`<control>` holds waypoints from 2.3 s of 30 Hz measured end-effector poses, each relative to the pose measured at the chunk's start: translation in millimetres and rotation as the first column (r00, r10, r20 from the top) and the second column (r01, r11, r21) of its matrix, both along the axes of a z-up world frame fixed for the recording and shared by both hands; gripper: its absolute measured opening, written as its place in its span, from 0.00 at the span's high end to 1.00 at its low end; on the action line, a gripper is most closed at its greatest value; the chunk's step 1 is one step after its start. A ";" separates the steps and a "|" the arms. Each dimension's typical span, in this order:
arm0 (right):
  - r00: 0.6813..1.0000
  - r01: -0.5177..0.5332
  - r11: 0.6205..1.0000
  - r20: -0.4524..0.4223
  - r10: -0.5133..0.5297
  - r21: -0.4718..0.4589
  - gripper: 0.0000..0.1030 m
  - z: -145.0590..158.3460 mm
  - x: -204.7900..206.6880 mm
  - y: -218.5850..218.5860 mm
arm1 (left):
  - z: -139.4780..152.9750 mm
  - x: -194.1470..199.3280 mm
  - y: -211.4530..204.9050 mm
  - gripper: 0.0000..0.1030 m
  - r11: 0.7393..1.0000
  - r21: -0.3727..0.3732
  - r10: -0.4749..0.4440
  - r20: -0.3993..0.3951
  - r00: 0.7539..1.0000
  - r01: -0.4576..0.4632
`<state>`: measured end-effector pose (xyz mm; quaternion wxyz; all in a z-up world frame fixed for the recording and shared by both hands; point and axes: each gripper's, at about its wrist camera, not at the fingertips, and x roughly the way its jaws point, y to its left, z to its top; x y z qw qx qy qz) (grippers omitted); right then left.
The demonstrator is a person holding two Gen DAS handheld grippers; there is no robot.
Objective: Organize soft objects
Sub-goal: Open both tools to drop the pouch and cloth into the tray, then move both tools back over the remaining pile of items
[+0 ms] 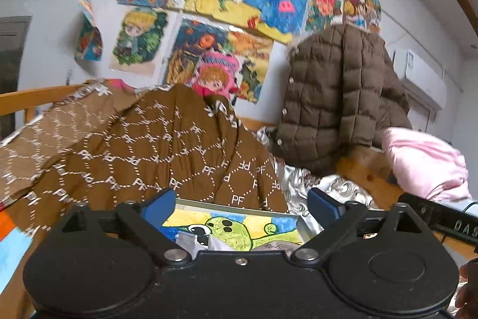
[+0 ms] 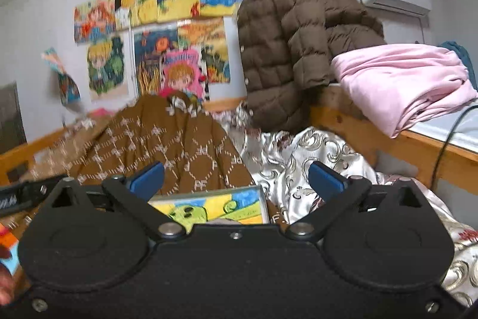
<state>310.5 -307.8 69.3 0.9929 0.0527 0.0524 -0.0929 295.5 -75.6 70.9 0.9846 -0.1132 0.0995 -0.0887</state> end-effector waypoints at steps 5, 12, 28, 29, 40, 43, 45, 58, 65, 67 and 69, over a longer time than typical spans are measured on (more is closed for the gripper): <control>0.999 -0.023 0.997 0.039 0.020 0.069 0.01 -1.2 -44.4 -12.9 | -4.5 -52.0 -0.2 0.04 0.999 0.023 0.037 0.025 0.999 -0.037; 0.997 -0.041 0.988 0.065 0.032 0.147 0.01 -23.2 -95.1 -28.9 | -8.9 -97.6 3.1 0.01 0.996 0.063 0.062 0.022 0.998 -0.064; 0.996 -0.029 0.989 -0.078 0.041 0.145 0.00 -74.3 -170.2 -1.0 | -63.2 -175.2 26.6 0.01 0.990 0.124 0.094 -0.185 0.978 -0.072; 0.995 -0.022 0.992 -0.094 0.034 0.125 0.00 -77.1 -174.1 5.4 | -66.3 -178.5 26.9 0.01 0.988 0.138 0.097 -0.199 0.975 -0.070; 0.927 0.076 0.984 -0.376 -0.010 0.161 0.00 -100.7 -162.0 19.1 | -84.5 -186.9 17.6 0.01 0.969 0.243 0.114 -0.290 0.950 -0.042; 0.904 0.076 0.987 -0.427 -0.008 0.141 0.00 -107.4 -153.9 24.3 | -87.6 -184.0 16.7 0.01 0.965 0.257 0.127 -0.307 0.943 -0.046; 0.889 0.071 0.990 -0.458 -0.008 0.121 0.00 -111.4 -149.6 28.8 | -90.7 -181.1 16.6 0.01 0.963 0.264 0.139 -0.326 0.935 -0.051; 0.806 -0.006 0.999 -0.590 0.037 0.054 0.00 -129.9 -117.7 55.7 | -107.4 -169.6 16.2 0.01 0.952 0.298 0.199 -0.411 0.890 -0.075; 0.806 -0.014 0.998 -0.591 0.047 0.059 0.01 -130.8 -114.3 57.1 | -110.0 -166.9 18.8 0.01 0.950 0.298 0.219 -0.426 0.878 -0.093; 0.804 -0.022 0.998 -0.592 0.054 0.062 0.00 -131.1 -112.8 53.4 | -109.8 -166.1 19.8 0.01 0.951 0.293 0.223 -0.427 0.876 -0.099; 0.798 -0.033 0.996 -0.598 0.073 0.079 0.00 -131.2 -110.0 50.1 | -108.7 -165.0 21.4 0.01 0.952 0.287 0.227 -0.422 0.877 -0.108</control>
